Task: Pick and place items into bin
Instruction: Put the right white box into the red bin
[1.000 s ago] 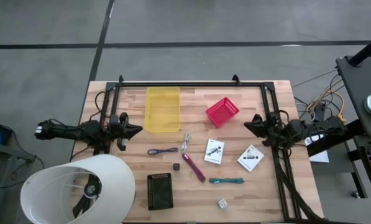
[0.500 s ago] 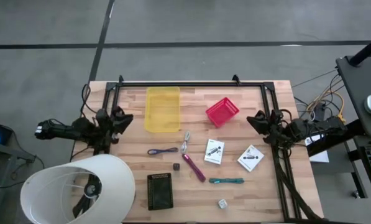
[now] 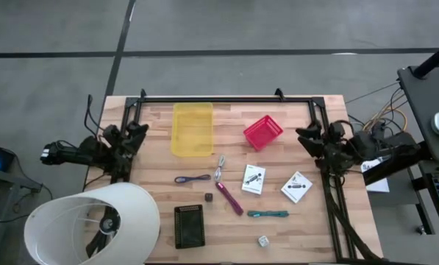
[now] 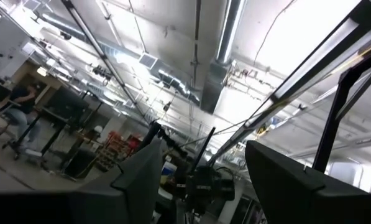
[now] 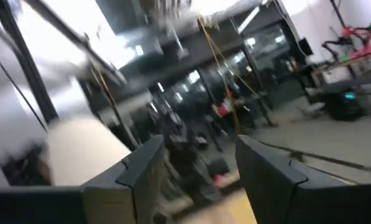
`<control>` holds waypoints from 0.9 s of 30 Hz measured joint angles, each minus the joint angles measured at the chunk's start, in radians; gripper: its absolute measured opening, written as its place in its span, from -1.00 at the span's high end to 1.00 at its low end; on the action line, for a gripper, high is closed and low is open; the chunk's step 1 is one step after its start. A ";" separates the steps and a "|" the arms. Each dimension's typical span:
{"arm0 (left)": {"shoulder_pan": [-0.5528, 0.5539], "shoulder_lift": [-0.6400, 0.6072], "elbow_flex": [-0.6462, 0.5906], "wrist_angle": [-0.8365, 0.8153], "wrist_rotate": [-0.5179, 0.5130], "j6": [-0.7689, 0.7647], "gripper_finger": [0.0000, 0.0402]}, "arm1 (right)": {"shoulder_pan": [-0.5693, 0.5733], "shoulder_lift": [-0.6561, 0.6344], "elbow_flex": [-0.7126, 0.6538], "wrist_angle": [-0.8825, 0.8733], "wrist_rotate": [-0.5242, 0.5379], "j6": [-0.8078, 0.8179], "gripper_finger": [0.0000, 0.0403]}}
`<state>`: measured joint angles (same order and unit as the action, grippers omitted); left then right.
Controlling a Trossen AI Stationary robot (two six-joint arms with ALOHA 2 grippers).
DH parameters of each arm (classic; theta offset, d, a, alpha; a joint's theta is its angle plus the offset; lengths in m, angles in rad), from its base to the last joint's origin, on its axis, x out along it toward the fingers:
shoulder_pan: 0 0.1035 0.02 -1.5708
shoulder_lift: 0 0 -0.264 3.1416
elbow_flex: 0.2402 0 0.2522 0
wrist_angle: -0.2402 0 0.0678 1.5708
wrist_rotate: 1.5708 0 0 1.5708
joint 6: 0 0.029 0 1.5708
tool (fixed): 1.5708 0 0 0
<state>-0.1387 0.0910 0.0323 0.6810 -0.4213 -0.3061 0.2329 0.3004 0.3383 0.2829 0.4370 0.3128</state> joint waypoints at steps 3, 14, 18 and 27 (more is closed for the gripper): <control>0.000 0.000 0.001 -0.001 0.000 0.000 -0.07 | 0.000 0.084 0.144 -0.286 0.005 -0.022 0.09; 0.000 0.001 0.001 -0.008 -0.001 0.000 -0.07 | 0.000 0.403 0.591 -1.035 -0.048 0.024 0.08; 0.000 0.001 0.001 -0.008 -0.001 0.000 -0.07 | 0.000 0.521 0.692 -1.190 -0.136 0.020 0.07; 0.000 0.003 0.001 -0.008 -0.001 0.000 -0.07 | 0.000 0.779 0.816 -1.560 -0.343 -0.078 0.09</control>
<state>-0.1387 0.0939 0.0330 0.6729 -0.4221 -0.3065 0.2329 1.0793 1.1541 -1.2774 0.0943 0.2353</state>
